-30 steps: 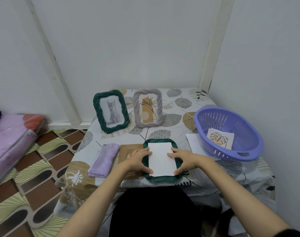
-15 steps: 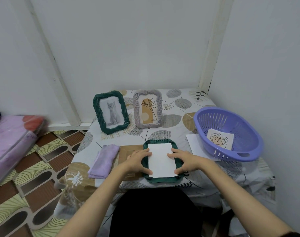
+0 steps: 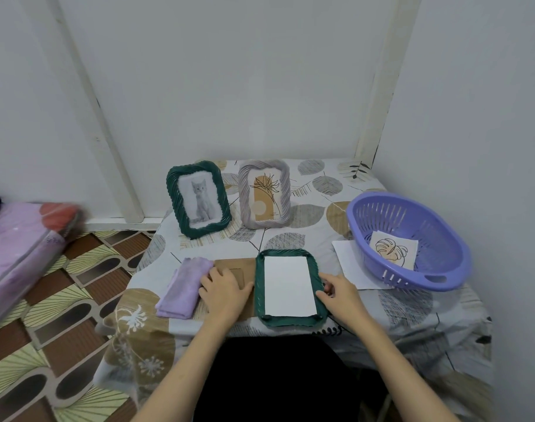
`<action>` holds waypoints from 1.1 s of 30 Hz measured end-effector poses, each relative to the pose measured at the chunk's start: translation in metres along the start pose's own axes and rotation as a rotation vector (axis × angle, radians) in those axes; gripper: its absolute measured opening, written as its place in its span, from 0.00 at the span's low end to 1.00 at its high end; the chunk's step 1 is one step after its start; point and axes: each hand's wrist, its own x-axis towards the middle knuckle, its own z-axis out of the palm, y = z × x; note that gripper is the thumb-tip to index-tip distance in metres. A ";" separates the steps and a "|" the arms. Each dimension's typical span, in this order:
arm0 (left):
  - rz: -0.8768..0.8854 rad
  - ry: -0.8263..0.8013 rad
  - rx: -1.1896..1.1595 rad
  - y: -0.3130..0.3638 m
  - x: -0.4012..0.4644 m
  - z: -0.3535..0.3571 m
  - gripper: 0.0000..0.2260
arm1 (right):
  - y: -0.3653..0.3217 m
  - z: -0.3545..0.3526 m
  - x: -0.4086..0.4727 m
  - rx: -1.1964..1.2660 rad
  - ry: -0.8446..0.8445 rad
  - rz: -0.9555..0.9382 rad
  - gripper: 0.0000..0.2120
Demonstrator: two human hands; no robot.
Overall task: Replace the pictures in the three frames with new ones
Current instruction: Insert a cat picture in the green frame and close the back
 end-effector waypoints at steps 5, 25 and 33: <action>-0.044 0.074 -0.058 0.004 -0.003 0.000 0.25 | -0.003 0.005 -0.004 0.054 0.078 0.020 0.18; 0.188 0.228 -0.792 0.035 -0.016 -0.037 0.20 | -0.075 0.005 -0.014 0.733 -0.056 -0.072 0.23; 0.219 -0.331 -1.139 0.029 -0.017 -0.021 0.30 | -0.053 -0.006 -0.010 0.609 0.154 0.077 0.25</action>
